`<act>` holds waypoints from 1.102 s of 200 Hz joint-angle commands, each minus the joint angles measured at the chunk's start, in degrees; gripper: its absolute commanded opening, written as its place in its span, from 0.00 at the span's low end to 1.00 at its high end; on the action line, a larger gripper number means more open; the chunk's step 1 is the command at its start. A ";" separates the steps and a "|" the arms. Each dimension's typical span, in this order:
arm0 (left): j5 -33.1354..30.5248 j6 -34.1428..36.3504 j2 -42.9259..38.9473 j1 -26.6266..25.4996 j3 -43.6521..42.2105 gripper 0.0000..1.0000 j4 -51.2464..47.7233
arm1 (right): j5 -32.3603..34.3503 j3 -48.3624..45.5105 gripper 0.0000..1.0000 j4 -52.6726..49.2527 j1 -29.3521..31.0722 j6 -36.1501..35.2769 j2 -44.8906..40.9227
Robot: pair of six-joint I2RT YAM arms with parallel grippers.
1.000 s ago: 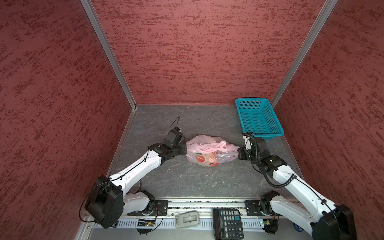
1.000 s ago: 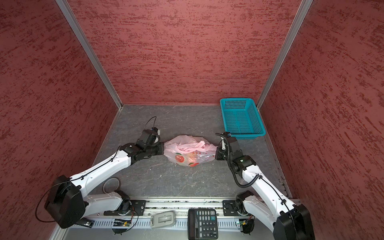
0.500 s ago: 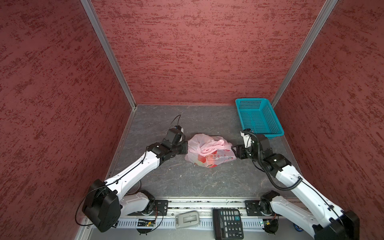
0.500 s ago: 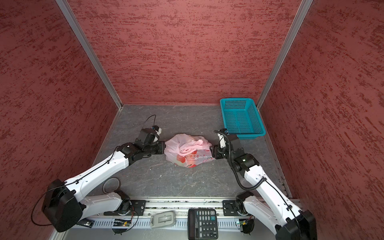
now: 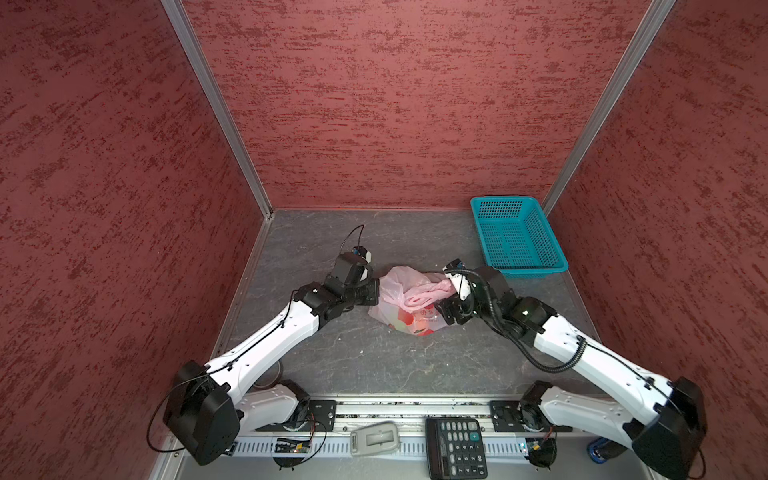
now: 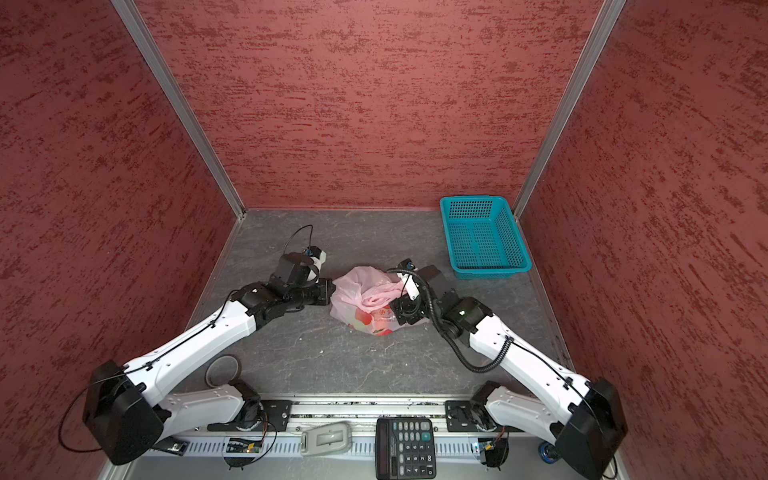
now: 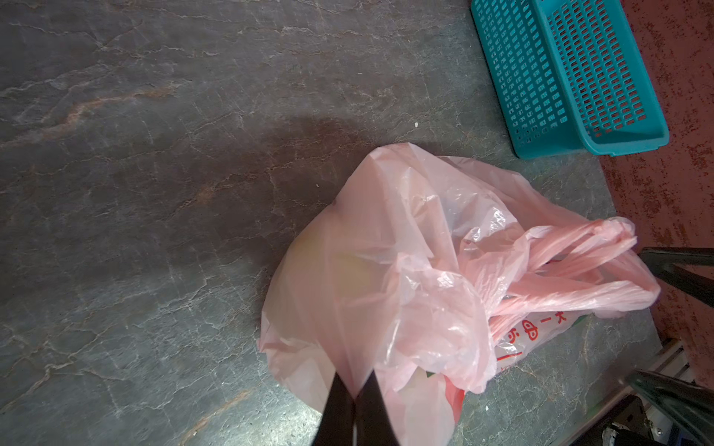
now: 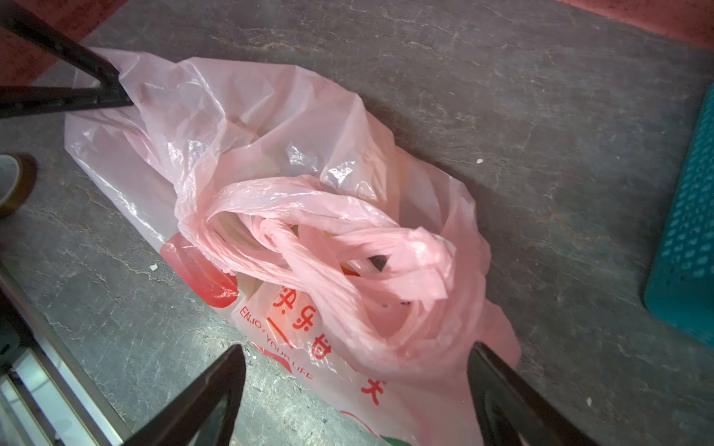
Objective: Untie the knot of the plastic bag and take out the fruit
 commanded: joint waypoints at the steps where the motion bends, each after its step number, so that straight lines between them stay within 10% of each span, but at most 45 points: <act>1: 0.15 0.73 -1.67 -0.06 1.16 0.00 0.08 | 9.11 3.50 0.83 1.60 2.21 -2.33 3.21; 70: -0.48 1.01 -3.36 0.05 -0.34 0.00 0.08 | 18.78 4.82 0.66 5.09 3.35 -5.99 8.56; 130: -0.14 0.83 -3.42 3.25 -2.66 0.00 -0.26 | 19.07 4.68 0.00 4.14 2.76 -2.48 4.62; 220: 5.33 2.53 -4.24 14.84 -7.79 0.00 0.06 | 7.99 -2.12 0.00 2.20 -11.65 9.13 -4.78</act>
